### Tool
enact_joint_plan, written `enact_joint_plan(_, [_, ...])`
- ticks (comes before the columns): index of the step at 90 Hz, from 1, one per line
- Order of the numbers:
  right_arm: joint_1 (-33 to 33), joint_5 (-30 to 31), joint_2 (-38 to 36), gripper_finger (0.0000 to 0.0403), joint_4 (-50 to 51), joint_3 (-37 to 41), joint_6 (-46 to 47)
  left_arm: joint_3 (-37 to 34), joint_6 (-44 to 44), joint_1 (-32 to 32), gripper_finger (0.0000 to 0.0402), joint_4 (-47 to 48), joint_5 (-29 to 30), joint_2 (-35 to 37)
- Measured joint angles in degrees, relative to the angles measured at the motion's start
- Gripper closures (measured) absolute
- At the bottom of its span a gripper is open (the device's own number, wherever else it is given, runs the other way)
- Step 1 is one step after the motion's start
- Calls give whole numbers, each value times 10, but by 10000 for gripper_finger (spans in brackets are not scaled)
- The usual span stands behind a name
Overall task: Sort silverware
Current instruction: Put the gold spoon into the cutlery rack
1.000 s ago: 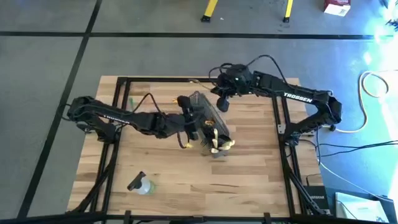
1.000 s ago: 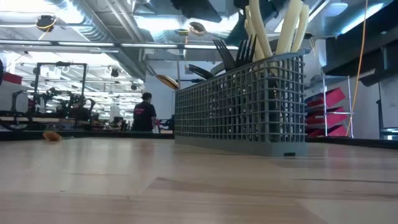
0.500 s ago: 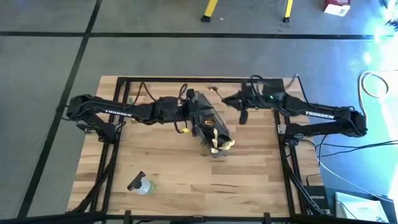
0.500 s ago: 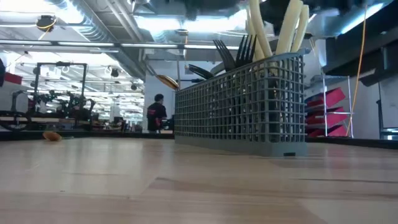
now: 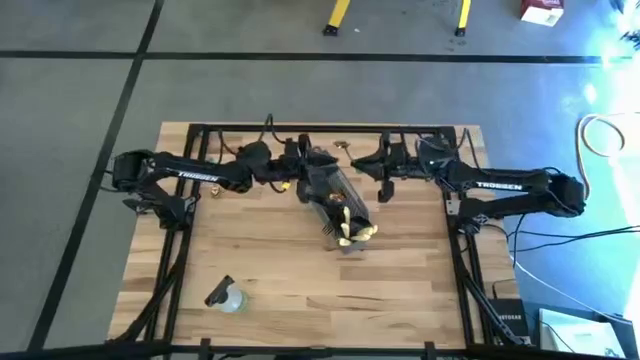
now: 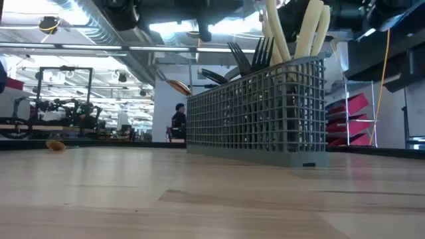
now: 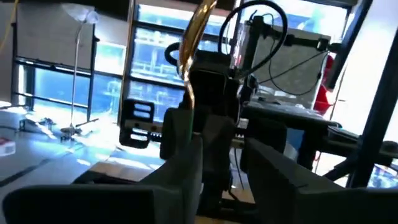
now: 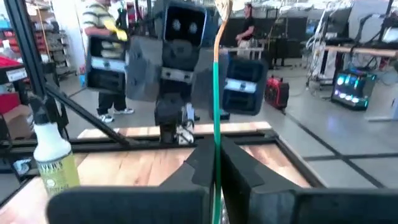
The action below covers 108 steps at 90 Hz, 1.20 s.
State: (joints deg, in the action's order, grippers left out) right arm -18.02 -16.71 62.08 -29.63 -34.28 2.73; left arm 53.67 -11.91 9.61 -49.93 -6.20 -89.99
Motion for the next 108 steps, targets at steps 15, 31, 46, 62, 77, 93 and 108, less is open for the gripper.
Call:
enact_joint_plan(15, [0, -9, 28, 403, -26, -14, 14, 25, 1, 4, 298, 2, 6, -35])
enact_joint_plan(31, [0, -9, 41, 403, -28, -26, 15, 44, 7, 11, 298, -2, 3, -46])
enact_joint_plan(46, [0, -10, 42, 403, -25, -26, 15, 45, 10, 14, 304, -1, -1, -47])
enact_joint_plan(62, [0, -23, 39, 403, -19, -26, 17, 47, 27, 14, 311, 13, 9, -47])
enact_joint_plan(77, [1, -33, 29, 403, -18, -26, 32, 47, 31, 21, 311, 11, 12, -47])
enact_joint_plan(93, [1, -35, 27, 403, -7, -26, 33, 47, 34, 25, 312, 9, 13, -47])
enact_joint_plan(108, [0, -35, 27, 403, -1, -26, 34, 47, 34, 26, 312, 5, 12, -47])
